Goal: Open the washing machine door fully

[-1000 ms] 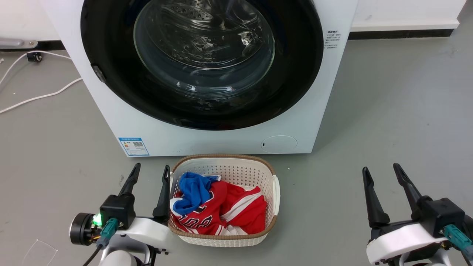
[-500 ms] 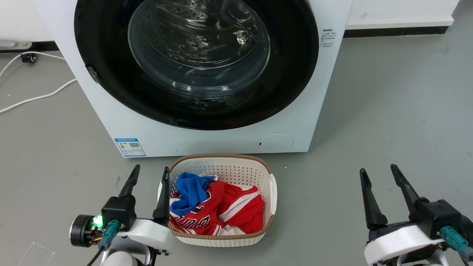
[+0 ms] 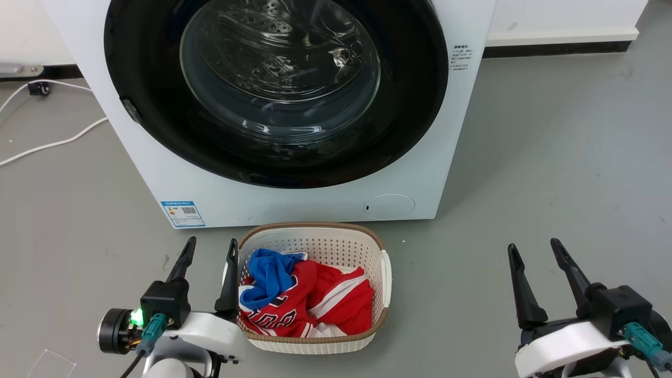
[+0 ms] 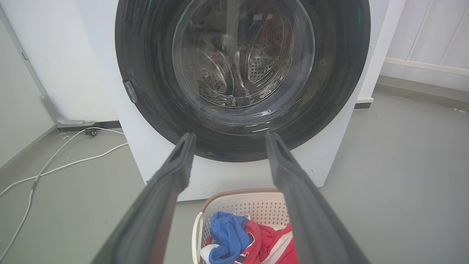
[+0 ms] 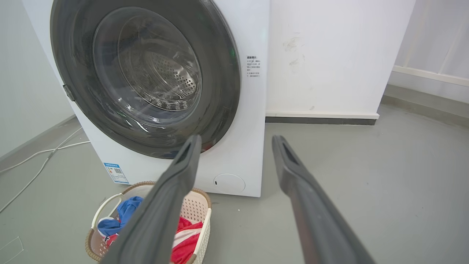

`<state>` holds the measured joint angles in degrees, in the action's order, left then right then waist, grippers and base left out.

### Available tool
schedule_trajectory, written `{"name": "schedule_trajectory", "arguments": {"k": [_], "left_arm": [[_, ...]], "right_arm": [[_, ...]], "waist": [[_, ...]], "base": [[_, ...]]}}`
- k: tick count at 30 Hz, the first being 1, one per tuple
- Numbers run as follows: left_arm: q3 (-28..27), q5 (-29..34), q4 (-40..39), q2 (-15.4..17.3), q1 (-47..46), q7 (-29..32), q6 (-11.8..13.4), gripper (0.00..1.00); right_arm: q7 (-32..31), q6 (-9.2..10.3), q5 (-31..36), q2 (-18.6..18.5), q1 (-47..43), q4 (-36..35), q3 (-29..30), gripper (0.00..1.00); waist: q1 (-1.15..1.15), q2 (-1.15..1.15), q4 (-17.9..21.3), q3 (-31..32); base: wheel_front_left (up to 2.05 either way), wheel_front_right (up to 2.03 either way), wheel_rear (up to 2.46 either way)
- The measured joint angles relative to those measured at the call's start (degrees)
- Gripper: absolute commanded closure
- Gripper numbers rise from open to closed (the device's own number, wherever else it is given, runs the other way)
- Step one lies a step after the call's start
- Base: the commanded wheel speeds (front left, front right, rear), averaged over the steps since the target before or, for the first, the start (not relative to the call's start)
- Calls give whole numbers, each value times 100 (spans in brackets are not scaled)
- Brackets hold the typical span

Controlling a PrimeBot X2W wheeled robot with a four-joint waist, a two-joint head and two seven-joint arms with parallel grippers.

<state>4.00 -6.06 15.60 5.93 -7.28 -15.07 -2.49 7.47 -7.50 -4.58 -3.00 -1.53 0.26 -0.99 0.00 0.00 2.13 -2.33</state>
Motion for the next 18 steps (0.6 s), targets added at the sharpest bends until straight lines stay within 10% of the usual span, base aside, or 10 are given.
{"name": "schedule_trajectory", "arguments": {"k": [1,2,3,4,18], "left_arm": [[-8,0,5,-7,0,0,-1,0],[-15,0,13,-10,0,0,-2,0],[-23,0,23,-11,0,0,-4,0],[-29,0,27,-13,0,0,-5,0],[-87,1,-3,-88,-109,0,-5,0]], "right_arm": [[-2,0,-43,0,1,15,-1,0],[-14,0,-107,0,1,29,0,49],[-20,0,-115,0,1,41,-3,62],[-40,0,-154,0,2,53,-1,100],[198,1,-3003,2,621,1138,883,100]], "waist": [[0,0,3,3],[0,0,5,5],[0,0,7,7],[0,0,8,10],[0,0,-51,-147]], "base": [[0,0,0],[0,0,0],[0,0,0],[0,0,0],[0,0,0]]}}
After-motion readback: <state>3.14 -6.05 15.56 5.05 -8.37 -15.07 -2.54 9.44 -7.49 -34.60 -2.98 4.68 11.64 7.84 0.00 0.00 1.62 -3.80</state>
